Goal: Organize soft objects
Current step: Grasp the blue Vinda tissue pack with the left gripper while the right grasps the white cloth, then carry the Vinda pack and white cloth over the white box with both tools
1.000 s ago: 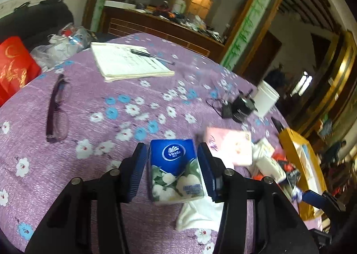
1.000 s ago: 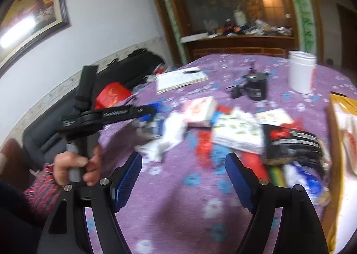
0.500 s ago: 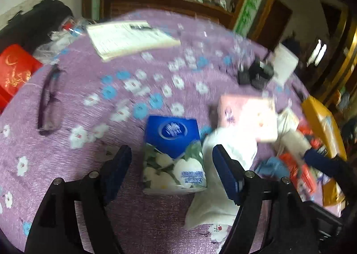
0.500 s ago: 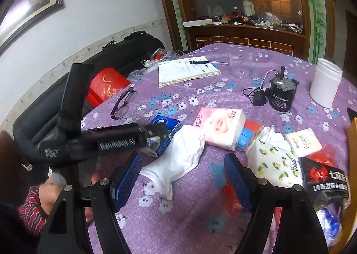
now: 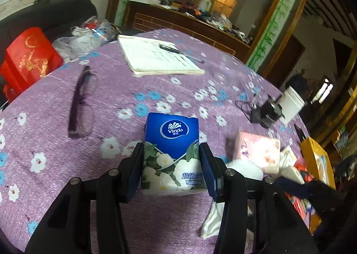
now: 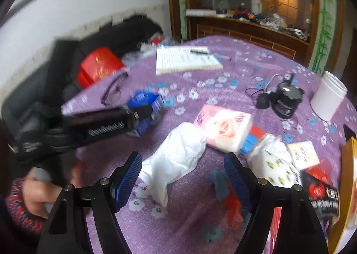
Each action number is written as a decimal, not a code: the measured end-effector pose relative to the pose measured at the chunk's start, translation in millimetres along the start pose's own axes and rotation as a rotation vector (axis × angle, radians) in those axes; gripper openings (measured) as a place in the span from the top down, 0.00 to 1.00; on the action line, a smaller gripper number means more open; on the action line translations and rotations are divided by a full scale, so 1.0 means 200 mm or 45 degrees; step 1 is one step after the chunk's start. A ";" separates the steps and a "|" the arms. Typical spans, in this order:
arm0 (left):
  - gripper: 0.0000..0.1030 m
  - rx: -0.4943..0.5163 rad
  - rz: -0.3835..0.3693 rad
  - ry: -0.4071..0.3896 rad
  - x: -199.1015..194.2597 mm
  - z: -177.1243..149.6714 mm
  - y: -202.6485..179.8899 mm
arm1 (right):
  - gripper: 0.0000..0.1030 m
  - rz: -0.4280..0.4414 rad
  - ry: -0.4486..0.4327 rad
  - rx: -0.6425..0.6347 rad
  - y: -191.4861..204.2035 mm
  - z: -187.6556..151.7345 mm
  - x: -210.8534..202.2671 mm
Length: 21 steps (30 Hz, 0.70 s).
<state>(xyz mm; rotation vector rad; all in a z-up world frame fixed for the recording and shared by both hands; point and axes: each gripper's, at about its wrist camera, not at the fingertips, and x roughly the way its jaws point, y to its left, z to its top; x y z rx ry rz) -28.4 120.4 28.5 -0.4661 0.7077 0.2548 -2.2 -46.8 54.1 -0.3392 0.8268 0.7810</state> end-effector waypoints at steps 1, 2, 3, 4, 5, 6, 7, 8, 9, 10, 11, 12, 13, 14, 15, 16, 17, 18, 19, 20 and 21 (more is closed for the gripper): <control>0.54 -0.006 0.002 0.002 0.00 0.00 0.00 | 0.27 -0.009 0.022 -0.007 0.01 0.01 0.03; 0.54 -0.005 -0.001 0.008 0.01 0.00 0.00 | 0.27 -0.023 0.045 -0.009 0.02 0.01 0.08; 0.54 0.002 0.000 0.011 0.01 0.00 0.00 | 0.28 -0.031 0.066 -0.009 0.03 0.02 0.13; 0.54 0.013 0.001 0.010 0.02 0.00 -0.01 | 0.34 -0.042 0.085 -0.007 0.03 0.03 0.16; 0.54 0.028 0.002 0.006 0.01 0.00 -0.02 | 0.42 -0.054 0.112 0.001 0.02 0.03 0.21; 0.54 0.039 0.001 0.003 0.01 0.00 -0.03 | 0.58 -0.055 0.139 0.007 0.02 0.03 0.25; 0.54 0.049 -0.001 0.002 0.01 0.00 -0.04 | 0.71 -0.075 0.152 0.009 0.02 0.01 0.28; 0.54 0.058 -0.010 0.000 0.00 0.00 -0.05 | 0.74 -0.082 0.124 0.014 0.01 0.01 0.27; 0.54 0.063 -0.020 -0.002 0.00 0.00 -0.05 | 0.90 -0.070 0.097 0.012 0.01 0.00 0.24; 0.54 0.074 -0.030 -0.006 0.00 -0.01 -0.06 | 0.89 -0.069 0.078 0.015 0.01 0.00 0.21; 0.54 0.082 -0.038 -0.010 -0.01 -0.01 -0.07 | 0.89 -0.057 0.027 0.037 0.00 -0.01 0.16; 0.54 0.094 -0.061 -0.017 -0.01 -0.01 -0.08 | 0.89 -0.038 -0.008 0.051 -0.01 -0.01 0.13; 0.54 0.107 -0.083 -0.023 -0.02 -0.01 -0.09 | 0.89 -0.018 -0.058 0.069 -0.03 -0.01 0.07; 0.54 0.132 -0.099 -0.032 -0.04 -0.02 -0.11 | 0.89 -0.020 -0.099 0.088 -0.04 -0.01 0.03; 0.54 0.152 -0.109 -0.039 -0.04 -0.02 -0.13 | 0.89 -0.020 -0.159 0.119 -0.07 -0.02 -0.04; 0.54 0.170 -0.128 -0.045 -0.05 -0.03 -0.14 | 0.89 -0.022 -0.187 0.140 -0.09 -0.03 -0.08; 0.54 0.192 -0.160 -0.050 -0.07 -0.03 -0.16 | 0.89 -0.020 -0.215 0.169 -0.12 -0.03 -0.12; 0.54 0.210 -0.171 -0.060 -0.08 -0.04 -0.18 | 0.89 -0.011 -0.248 0.202 -0.16 -0.04 -0.17; 0.54 0.231 -0.178 -0.072 -0.09 -0.05 -0.19 | 0.89 -0.003 -0.277 0.226 -0.19 -0.05 -0.21; 0.54 0.255 -0.193 -0.082 -0.10 -0.05 -0.21 | 0.89 -0.006 -0.302 0.244 -0.22 -0.06 -0.25; 0.54 0.279 -0.213 -0.092 -0.11 -0.06 -0.23 | 0.89 -0.016 -0.327 0.265 -0.26 -0.08 -0.29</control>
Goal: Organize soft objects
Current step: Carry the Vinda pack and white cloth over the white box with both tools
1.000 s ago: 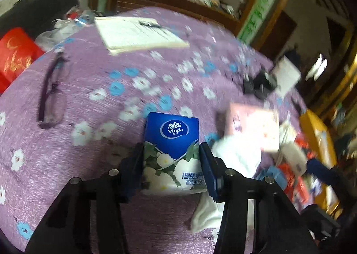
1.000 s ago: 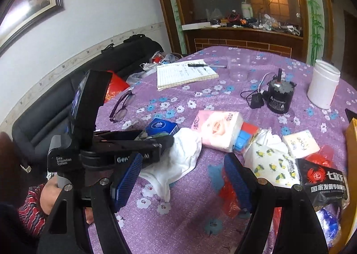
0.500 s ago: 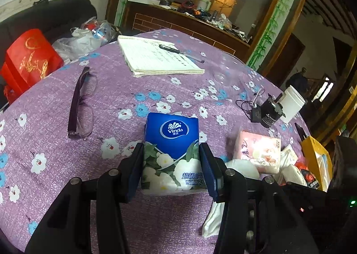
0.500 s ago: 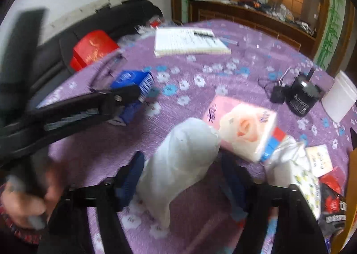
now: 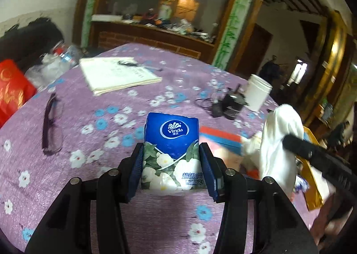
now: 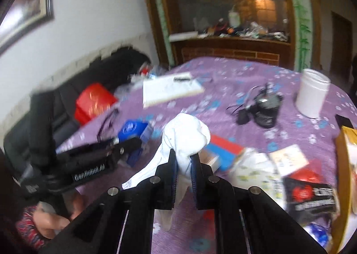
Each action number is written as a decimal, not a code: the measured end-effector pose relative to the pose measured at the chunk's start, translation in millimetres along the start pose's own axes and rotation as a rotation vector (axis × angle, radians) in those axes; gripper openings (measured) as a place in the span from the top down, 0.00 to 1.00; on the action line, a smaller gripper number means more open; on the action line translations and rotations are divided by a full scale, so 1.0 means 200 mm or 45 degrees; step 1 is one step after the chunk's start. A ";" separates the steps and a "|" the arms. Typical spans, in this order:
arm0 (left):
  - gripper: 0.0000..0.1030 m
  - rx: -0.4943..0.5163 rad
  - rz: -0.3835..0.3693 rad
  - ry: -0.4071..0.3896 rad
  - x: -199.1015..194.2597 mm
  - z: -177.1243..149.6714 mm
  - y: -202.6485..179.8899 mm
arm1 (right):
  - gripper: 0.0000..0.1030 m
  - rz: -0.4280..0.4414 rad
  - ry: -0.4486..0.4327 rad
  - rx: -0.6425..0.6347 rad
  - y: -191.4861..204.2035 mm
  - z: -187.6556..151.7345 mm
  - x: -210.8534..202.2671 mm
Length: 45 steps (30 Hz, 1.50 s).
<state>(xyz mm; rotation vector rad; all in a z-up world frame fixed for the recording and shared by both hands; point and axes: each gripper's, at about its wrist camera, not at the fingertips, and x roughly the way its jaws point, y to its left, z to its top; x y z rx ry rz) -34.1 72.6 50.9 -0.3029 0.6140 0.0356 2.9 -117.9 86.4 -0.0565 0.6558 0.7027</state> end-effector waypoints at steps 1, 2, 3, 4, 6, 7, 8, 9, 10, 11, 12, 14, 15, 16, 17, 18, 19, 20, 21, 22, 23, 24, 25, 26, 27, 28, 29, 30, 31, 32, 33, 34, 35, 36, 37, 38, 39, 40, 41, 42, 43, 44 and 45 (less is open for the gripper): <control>0.54 0.018 -0.008 -0.007 -0.01 0.00 -0.02 | 0.89 0.002 -0.030 0.026 -0.04 0.00 -0.04; 0.54 0.050 -0.018 -0.018 -0.02 0.00 -0.04 | 0.89 0.019 -0.056 0.056 -0.09 -0.01 -0.07; 0.54 0.072 -0.030 -0.028 -0.02 -0.01 -0.06 | 0.89 0.029 -0.069 0.077 -0.12 -0.01 -0.08; 0.54 0.093 -0.041 -0.037 -0.03 -0.01 -0.08 | 0.89 0.027 -0.081 0.099 -0.15 -0.01 -0.10; 0.54 0.157 -0.054 -0.056 -0.05 -0.02 -0.13 | 0.89 0.017 -0.101 0.115 -0.17 -0.03 -0.11; 0.54 0.179 -0.058 -0.060 -0.05 -0.02 -0.15 | 0.89 0.018 -0.109 0.113 -0.18 -0.03 -0.11; 0.54 0.201 -0.068 -0.064 -0.06 -0.03 -0.17 | 0.89 0.022 -0.114 0.114 -0.18 -0.04 -0.11; 0.54 0.216 -0.079 -0.070 -0.07 -0.03 -0.18 | 0.89 0.032 -0.118 0.119 -0.18 -0.04 -0.10; 0.54 0.225 -0.083 -0.074 -0.07 -0.03 -0.19 | 0.89 0.039 -0.120 0.122 -0.18 -0.04 -0.11; 0.54 0.228 -0.087 -0.075 -0.08 -0.03 -0.19 | 0.89 0.049 -0.126 0.127 -0.18 -0.04 -0.11; 0.54 0.228 -0.092 -0.072 -0.07 -0.03 -0.19 | 0.89 0.054 -0.136 0.130 -0.19 -0.04 -0.12; 0.54 0.222 -0.093 -0.064 -0.07 -0.03 -0.19 | 0.89 0.051 -0.149 0.133 -0.19 -0.04 -0.13; 0.54 0.218 -0.095 -0.062 -0.07 -0.03 -0.19 | 0.89 0.050 -0.150 0.136 -0.19 -0.04 -0.13; 0.54 0.215 -0.095 -0.061 -0.07 -0.03 -0.19 | 0.89 0.052 -0.147 0.142 -0.20 -0.05 -0.13; 0.54 0.215 -0.095 -0.061 -0.07 -0.03 -0.19 | 0.89 0.053 -0.144 0.149 -0.20 -0.05 -0.12; 0.54 0.216 -0.095 -0.062 -0.07 -0.02 -0.19 | 0.89 0.055 -0.141 0.154 -0.21 -0.05 -0.12; 0.54 0.220 -0.095 -0.063 -0.07 -0.03 -0.19 | 0.89 0.058 -0.139 0.161 -0.21 -0.05 -0.11; 0.54 0.223 -0.096 -0.062 -0.07 -0.03 -0.19 | 0.89 0.059 -0.139 0.166 -0.21 -0.05 -0.11; 0.54 0.226 -0.098 -0.061 -0.07 -0.03 -0.19 | 0.89 0.058 -0.140 0.166 -0.22 -0.05 -0.11; 0.54 0.227 -0.098 -0.062 -0.07 -0.03 -0.19 | 0.89 0.059 -0.139 0.166 -0.22 -0.05 -0.11; 0.54 0.226 -0.099 -0.064 -0.07 -0.03 -0.19 | 0.89 0.060 -0.136 0.168 -0.22 -0.06 -0.11; 0.54 0.223 -0.100 -0.065 -0.07 -0.03 -0.19 | 0.89 0.062 -0.131 0.170 -0.22 -0.06 -0.11; 0.54 0.219 -0.101 -0.066 -0.07 -0.03 -0.19 | 0.89 0.066 -0.129 0.172 -0.22 -0.06 -0.11; 0.54 0.218 -0.102 -0.066 -0.07 -0.03 -0.19 | 0.89 0.068 -0.128 0.171 -0.22 -0.06 -0.11; 0.54 0.221 -0.101 -0.063 -0.07 -0.03 -0.19 | 0.89 0.068 -0.126 0.169 -0.22 -0.06 -0.11; 0.54 0.224 -0.103 -0.061 -0.07 -0.03 -0.19 | 0.89 0.068 -0.127 0.166 -0.21 -0.06 -0.11; 0.54 0.228 -0.105 -0.062 -0.07 -0.03 -0.19 | 0.89 0.069 -0.130 0.162 -0.21 -0.06 -0.12; 0.54 0.232 -0.107 -0.067 -0.08 -0.04 -0.20 | 0.89 0.067 -0.136 0.158 -0.21 -0.06 -0.12; 0.54 0.233 -0.109 -0.069 -0.08 -0.04 -0.20 | 0.89 0.064 -0.138 0.157 -0.21 -0.06 -0.12; 0.54 0.233 -0.116 -0.068 -0.08 -0.04 -0.20 | 0.89 0.062 -0.138 0.158 -0.21 -0.06 -0.12; 0.54 0.231 -0.121 -0.063 -0.08 -0.04 -0.20 | 0.89 0.062 -0.137 0.162 -0.21 -0.06 -0.12; 0.54 0.227 -0.126 -0.053 -0.08 -0.04 -0.21 | 0.89 0.058 -0.137 0.165 -0.22 -0.05 -0.12; 0.54 0.215 -0.148 -0.029 -0.08 -0.05 -0.22 | 0.89 0.054 -0.138 0.170 -0.22 -0.05 -0.12; 0.54 0.205 -0.167 -0.014 -0.08 -0.05 -0.22 | 0.89 0.052 -0.141 0.180 -0.23 -0.05 -0.13; 0.54 0.198 -0.188 0.002 -0.08 -0.05 -0.24 | 0.89 0.051 -0.146 0.184 -0.24 -0.05 -0.13; 0.54 0.201 -0.197 0.012 -0.08 -0.05 -0.26 | 0.89 0.044 -0.157 0.191 -0.24 -0.05 -0.15; 0.54 0.206 -0.208 0.022 -0.09 -0.05 -0.29 | 0.89 0.041 -0.164 0.196 -0.25 -0.04 -0.16; 0.54 0.212 -0.230 0.038 -0.09 -0.05 -0.33 | 0.89 0.041 -0.177 0.204 -0.25 -0.04 -0.19; 0.54 0.217 -0.248 0.047 -0.10 -0.05 -0.36 | 0.89 0.040 -0.193 0.208 -0.26 -0.04 -0.21; 0.54 0.228 -0.277 0.056 -0.10 -0.04 -0.40 | 0.89 0.031 -0.211 0.210 -0.27 -0.04 -0.24; 0.54 0.240 -0.292 0.059 -0.11 -0.04 -0.44 | 0.89 0.018 -0.229 0.212 -0.28 -0.03 -0.28; 0.54 0.258 -0.314 0.065 -0.12 -0.03 -0.49 | 0.89 0.007 -0.244 0.213 -0.29 -0.04 -0.31; 0.54 0.268 -0.333 0.072 -0.12 -0.03 -0.53 | 0.88 -0.009 -0.266 0.220 -0.32 -0.04 -0.36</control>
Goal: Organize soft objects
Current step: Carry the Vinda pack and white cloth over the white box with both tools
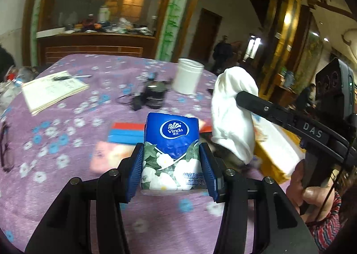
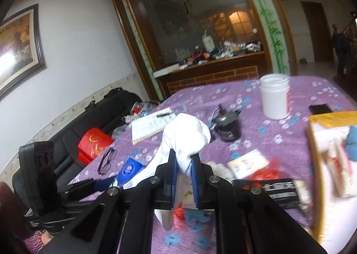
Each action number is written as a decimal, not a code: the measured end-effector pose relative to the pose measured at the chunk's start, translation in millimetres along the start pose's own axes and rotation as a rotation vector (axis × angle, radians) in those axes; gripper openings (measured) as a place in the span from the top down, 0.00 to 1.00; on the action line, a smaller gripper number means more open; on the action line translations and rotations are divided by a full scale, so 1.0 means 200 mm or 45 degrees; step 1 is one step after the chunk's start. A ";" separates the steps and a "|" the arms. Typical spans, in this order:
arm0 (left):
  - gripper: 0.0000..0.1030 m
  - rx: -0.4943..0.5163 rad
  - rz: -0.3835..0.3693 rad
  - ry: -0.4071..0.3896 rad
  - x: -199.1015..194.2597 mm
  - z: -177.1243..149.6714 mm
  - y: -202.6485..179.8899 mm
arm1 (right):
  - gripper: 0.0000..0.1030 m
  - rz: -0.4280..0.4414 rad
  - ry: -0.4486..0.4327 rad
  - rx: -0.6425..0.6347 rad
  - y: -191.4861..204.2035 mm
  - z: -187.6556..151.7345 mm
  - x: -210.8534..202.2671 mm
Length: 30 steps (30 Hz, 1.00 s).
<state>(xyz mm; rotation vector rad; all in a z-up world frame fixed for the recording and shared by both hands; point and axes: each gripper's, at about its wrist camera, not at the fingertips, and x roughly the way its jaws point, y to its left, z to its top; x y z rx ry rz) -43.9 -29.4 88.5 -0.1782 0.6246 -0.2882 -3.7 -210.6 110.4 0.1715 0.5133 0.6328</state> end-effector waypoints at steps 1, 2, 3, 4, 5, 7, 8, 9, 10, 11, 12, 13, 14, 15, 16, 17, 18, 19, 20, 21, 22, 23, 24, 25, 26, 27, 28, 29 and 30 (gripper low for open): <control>0.54 0.010 -0.022 0.009 0.01 0.01 -0.04 | 0.88 -0.012 -0.012 0.007 -0.02 0.01 -0.03; 0.54 0.021 -0.052 0.024 0.03 0.03 -0.09 | 0.88 -0.025 -0.023 0.020 -0.05 0.01 -0.06; 0.54 0.027 -0.074 0.038 0.05 0.05 -0.13 | 0.88 -0.042 -0.040 0.047 -0.10 0.02 -0.11; 0.54 0.035 -0.110 0.058 0.07 0.06 -0.19 | 0.88 -0.053 -0.055 0.068 -0.13 0.02 -0.15; 0.54 0.042 -0.140 0.071 0.09 0.08 -0.24 | 0.88 -0.069 -0.072 0.092 -0.18 0.02 -0.19; 0.54 0.064 -0.179 0.093 0.12 0.09 -0.33 | 0.88 -0.121 -0.107 0.151 -0.29 0.02 -0.30; 0.54 0.079 -0.200 0.107 0.15 0.10 -0.39 | 0.88 -0.141 -0.121 0.171 -0.33 0.02 -0.35; 0.54 0.097 -0.224 0.123 0.17 0.10 -0.45 | 0.87 -0.175 -0.139 0.200 -0.40 0.00 -0.41; 0.54 0.109 -0.239 0.133 0.19 0.11 -0.50 | 0.87 -0.201 -0.145 0.218 -0.44 0.00 -0.46; 0.54 0.124 -0.259 0.150 0.22 0.11 -0.57 | 0.87 -0.244 -0.151 0.244 -0.50 -0.02 -0.52; 0.54 0.134 -0.282 0.163 0.23 0.10 -0.62 | 0.87 -0.275 -0.158 0.264 -0.54 -0.04 -0.57; 0.54 0.142 -0.307 0.178 0.25 0.09 -0.68 | 0.86 -0.296 -0.164 0.282 -0.58 -0.07 -0.62; 0.54 0.151 -0.331 0.196 0.28 0.08 -0.74 | 0.86 -0.319 -0.165 0.299 -0.62 -0.10 -0.67; 0.54 0.159 -0.346 0.210 0.30 0.07 -0.77 | 0.86 -0.351 -0.163 0.314 -0.66 -0.12 -0.72; 0.54 0.170 -0.362 0.226 0.33 0.06 -0.82 | 0.86 -0.378 -0.159 0.327 -0.69 -0.15 -0.75; 0.54 0.185 -0.376 0.247 0.36 0.04 -0.88 | 0.86 -0.405 -0.148 0.347 -0.73 -0.18 -0.78; 0.54 0.196 -0.381 0.261 0.38 0.03 -0.92 | 0.86 -0.422 -0.139 0.361 -0.76 -0.21 -0.81; 0.54 0.208 -0.386 0.274 0.41 0.02 -0.95 | 0.86 -0.443 -0.127 0.374 -0.80 -0.23 -0.82; 0.54 0.225 -0.391 0.290 0.43 0.00 -1.00 | 0.86 -0.465 -0.114 0.380 -0.82 -0.25 -0.84; 0.54 0.236 -0.392 0.299 0.45 -0.02 -1.03 | 0.86 -0.490 -0.094 0.383 -0.84 -0.27 -0.84; 0.54 0.250 -0.391 0.307 0.47 -0.03 -1.06 | 0.86 -0.504 -0.082 0.385 -0.86 -0.28 -0.85; 0.54 0.271 -0.385 0.317 0.49 -0.04 -1.09 | 0.86 -0.529 -0.066 0.389 -0.88 -0.28 -0.85; 0.54 0.283 -0.380 0.324 0.50 -0.05 -1.11 | 0.86 -0.548 -0.058 0.391 -0.90 -0.29 -0.85; 0.54 0.292 -0.377 0.332 0.51 -0.06 -1.12 | 0.85 -0.571 -0.047 0.391 -0.92 -0.29 -0.85; 0.54 0.298 -0.374 0.338 0.53 -0.07 -1.13 | 0.85 -0.590 -0.037 0.391 -0.93 -0.30 -0.85; 0.54 0.301 -0.371 0.344 0.54 -0.07 -1.13 | 0.85 -0.608 -0.027 0.395 -0.95 -0.31 -0.84; 0.54 0.308 -0.371 0.351 0.55 -0.09 -1.13 | 0.85 -0.624 -0.013 0.406 -0.97 -0.32 -0.84; 0.54 0.313 -0.367 0.355 0.56 -0.10 -1.13 | 0.85 -0.623 -0.006 0.418 -0.98 -0.33 -0.83; 0.54 0.317 -0.364 0.357 0.56 -0.10 -1.13 | 0.85 -0.617 0.006 0.435 -1.00 -0.34 -0.82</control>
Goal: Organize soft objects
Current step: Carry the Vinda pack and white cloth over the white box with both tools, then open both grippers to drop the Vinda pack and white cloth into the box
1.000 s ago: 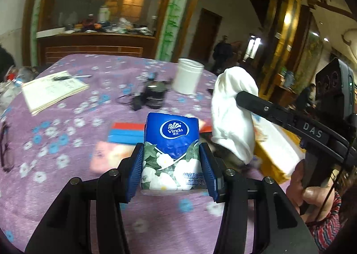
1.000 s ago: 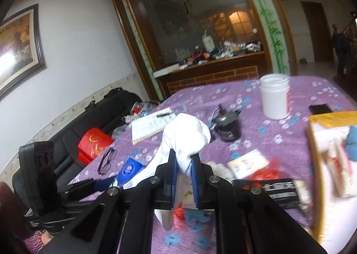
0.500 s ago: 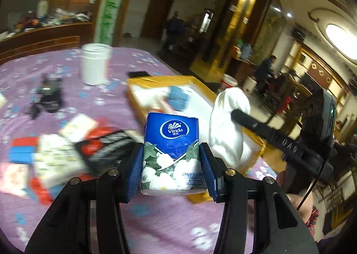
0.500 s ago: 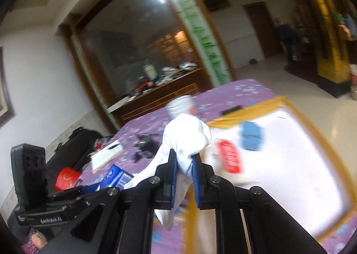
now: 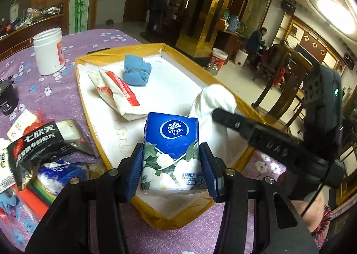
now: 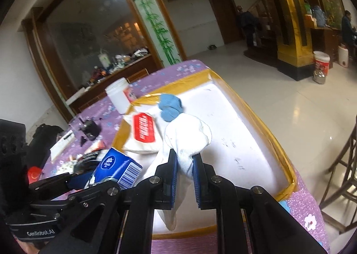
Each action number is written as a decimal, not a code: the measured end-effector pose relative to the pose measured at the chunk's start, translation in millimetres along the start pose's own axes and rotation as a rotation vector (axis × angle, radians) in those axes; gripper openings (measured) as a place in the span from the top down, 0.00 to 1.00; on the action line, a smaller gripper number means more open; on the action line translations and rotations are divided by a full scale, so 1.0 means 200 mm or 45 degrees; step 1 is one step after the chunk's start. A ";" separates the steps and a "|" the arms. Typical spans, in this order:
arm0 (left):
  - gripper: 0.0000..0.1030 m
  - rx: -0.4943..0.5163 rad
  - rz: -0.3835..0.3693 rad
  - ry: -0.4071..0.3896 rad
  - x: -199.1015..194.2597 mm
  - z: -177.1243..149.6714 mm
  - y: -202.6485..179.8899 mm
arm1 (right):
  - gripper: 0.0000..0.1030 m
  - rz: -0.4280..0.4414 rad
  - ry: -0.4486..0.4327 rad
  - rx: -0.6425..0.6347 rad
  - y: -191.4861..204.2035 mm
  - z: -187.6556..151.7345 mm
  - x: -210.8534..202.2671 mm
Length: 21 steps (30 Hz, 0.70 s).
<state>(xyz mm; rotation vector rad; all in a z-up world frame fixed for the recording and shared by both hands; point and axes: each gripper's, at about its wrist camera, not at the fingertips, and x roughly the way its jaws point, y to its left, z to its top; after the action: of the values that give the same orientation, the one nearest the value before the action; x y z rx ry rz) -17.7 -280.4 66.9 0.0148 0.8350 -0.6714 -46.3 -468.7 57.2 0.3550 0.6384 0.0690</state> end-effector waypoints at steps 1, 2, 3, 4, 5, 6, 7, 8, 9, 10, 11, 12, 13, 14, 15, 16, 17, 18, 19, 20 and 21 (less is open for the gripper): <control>0.54 0.004 0.002 0.003 0.01 -0.01 -0.01 | 0.85 0.009 0.010 0.014 -0.01 -0.01 0.00; 0.54 0.013 0.006 0.005 0.02 -0.01 -0.01 | 0.85 0.018 0.004 0.021 -0.02 -0.01 0.00; 0.54 0.019 0.012 0.002 0.02 -0.02 -0.01 | 0.85 0.014 0.003 0.019 -0.01 -0.01 0.00; 0.54 0.028 0.018 0.000 0.03 -0.03 -0.01 | 0.85 0.009 0.006 0.016 -0.01 -0.01 0.00; 0.54 0.041 0.026 0.003 0.04 -0.04 -0.01 | 0.84 0.006 0.009 0.012 0.00 -0.02 0.00; 0.54 0.047 0.032 0.010 0.05 -0.05 -0.01 | 0.84 0.002 0.010 0.013 0.00 -0.02 0.00; 0.54 0.057 0.038 0.005 0.05 -0.05 -0.01 | 0.85 -0.001 0.009 0.015 0.00 -0.02 0.00; 0.54 0.061 0.035 -0.001 0.05 -0.04 -0.02 | 0.85 -0.007 0.010 0.016 0.00 -0.02 0.00; 0.54 0.059 0.029 -0.006 0.04 -0.05 -0.02 | 0.85 -0.014 0.013 0.016 0.00 -0.02 -0.01; 0.54 0.057 0.026 -0.008 0.04 -0.04 -0.02 | 0.85 -0.025 0.019 0.013 0.00 -0.02 0.00; 0.54 0.055 0.025 -0.009 0.04 -0.04 -0.01 | 0.85 -0.035 0.022 0.008 0.01 -0.02 0.00; 0.54 0.054 0.023 -0.008 0.04 -0.04 -0.01 | 0.84 -0.049 0.029 0.000 0.01 -0.02 0.01; 0.54 0.052 0.021 -0.003 0.05 -0.04 0.00 | 0.84 -0.056 0.036 -0.006 0.02 -0.02 0.02; 0.54 0.046 0.017 0.002 0.05 -0.04 0.01 | 0.84 -0.062 0.044 -0.011 0.02 -0.02 0.03; 0.54 0.044 0.014 0.003 0.05 -0.04 0.01 | 0.84 -0.069 0.050 -0.015 0.02 -0.02 0.03; 0.54 0.043 0.011 -0.001 0.05 -0.04 0.01 | 0.84 -0.076 0.053 -0.019 0.03 -0.02 0.03; 0.52 0.047 0.016 -0.008 0.04 -0.04 0.00 | 0.84 -0.080 0.055 -0.020 0.03 -0.02 0.03; 0.52 0.051 0.022 -0.010 0.04 -0.04 0.00 | 0.84 -0.088 0.058 -0.022 0.03 -0.02 0.04; 0.52 0.054 0.027 -0.010 0.04 -0.04 0.00 | 0.84 -0.091 0.058 -0.022 0.03 -0.02 0.04; 0.51 0.056 0.028 -0.008 0.05 -0.04 0.00 | 0.84 -0.093 0.058 -0.020 0.03 -0.02 0.04; 0.51 0.057 0.028 -0.005 0.05 -0.04 0.00 | 0.84 -0.095 0.058 -0.020 0.03 -0.02 0.04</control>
<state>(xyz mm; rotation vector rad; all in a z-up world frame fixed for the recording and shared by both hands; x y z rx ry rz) -18.6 -283.6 54.4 0.0630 0.8144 -0.6696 -43.1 -460.5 51.4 0.3146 0.6952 0.0105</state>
